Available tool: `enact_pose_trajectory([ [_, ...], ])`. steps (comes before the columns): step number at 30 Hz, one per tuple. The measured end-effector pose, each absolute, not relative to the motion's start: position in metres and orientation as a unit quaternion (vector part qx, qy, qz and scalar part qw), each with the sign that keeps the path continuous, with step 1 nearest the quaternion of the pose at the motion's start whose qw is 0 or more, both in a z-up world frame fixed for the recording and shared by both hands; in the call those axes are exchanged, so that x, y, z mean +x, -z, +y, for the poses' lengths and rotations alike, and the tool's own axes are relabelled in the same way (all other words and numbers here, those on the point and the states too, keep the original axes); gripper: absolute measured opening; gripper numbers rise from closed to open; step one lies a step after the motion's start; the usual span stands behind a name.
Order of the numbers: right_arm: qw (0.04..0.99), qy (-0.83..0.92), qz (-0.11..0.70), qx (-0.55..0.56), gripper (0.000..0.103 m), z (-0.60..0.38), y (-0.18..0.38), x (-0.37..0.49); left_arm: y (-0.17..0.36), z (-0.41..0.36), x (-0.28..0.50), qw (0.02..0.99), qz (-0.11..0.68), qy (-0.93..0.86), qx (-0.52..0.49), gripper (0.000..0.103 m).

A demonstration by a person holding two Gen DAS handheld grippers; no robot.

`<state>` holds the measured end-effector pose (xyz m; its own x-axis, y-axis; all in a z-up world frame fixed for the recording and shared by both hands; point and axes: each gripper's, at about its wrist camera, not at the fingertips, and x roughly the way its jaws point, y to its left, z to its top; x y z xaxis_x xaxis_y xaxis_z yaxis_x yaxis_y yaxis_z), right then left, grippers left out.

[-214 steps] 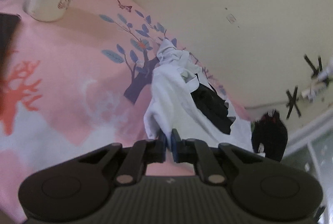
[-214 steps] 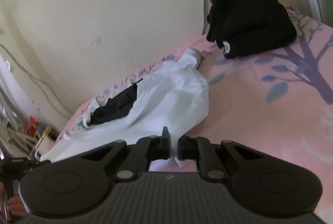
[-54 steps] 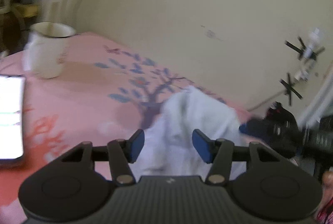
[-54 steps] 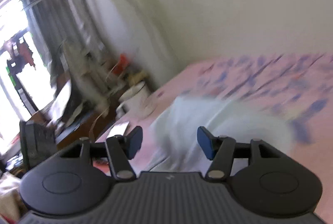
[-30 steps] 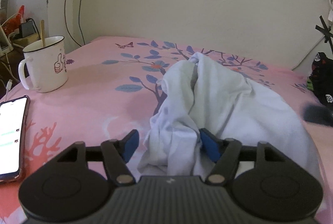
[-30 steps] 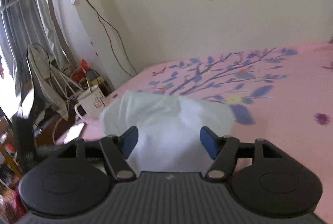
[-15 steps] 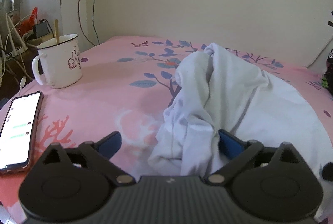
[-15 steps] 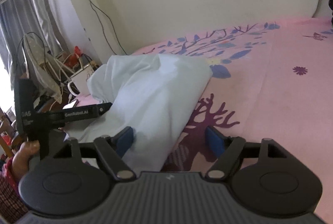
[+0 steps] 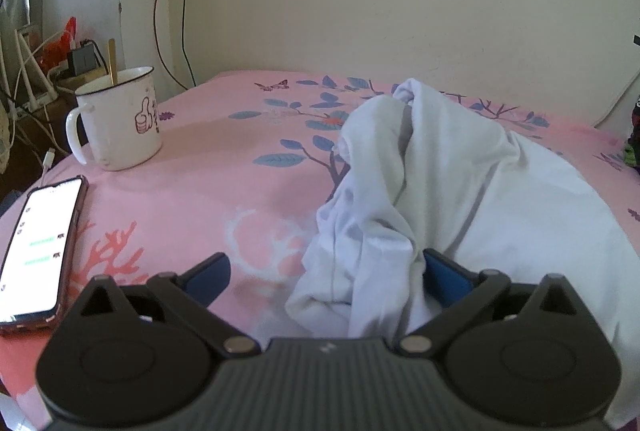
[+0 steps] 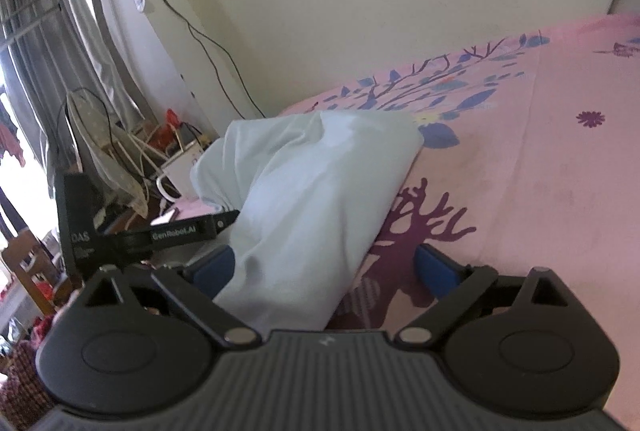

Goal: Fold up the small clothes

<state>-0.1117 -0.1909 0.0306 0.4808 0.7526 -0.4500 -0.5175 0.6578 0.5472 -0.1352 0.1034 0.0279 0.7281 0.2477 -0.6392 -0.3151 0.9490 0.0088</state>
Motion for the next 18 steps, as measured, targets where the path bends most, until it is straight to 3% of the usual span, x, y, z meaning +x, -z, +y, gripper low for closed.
enact_pose_trajectory([
  [18,0.826,-0.393,0.350,0.200,0.091,-0.2004,-0.0273,-0.1037,-0.0278,0.0964,-0.1355,0.927,0.339,-0.157,-0.029,0.103],
])
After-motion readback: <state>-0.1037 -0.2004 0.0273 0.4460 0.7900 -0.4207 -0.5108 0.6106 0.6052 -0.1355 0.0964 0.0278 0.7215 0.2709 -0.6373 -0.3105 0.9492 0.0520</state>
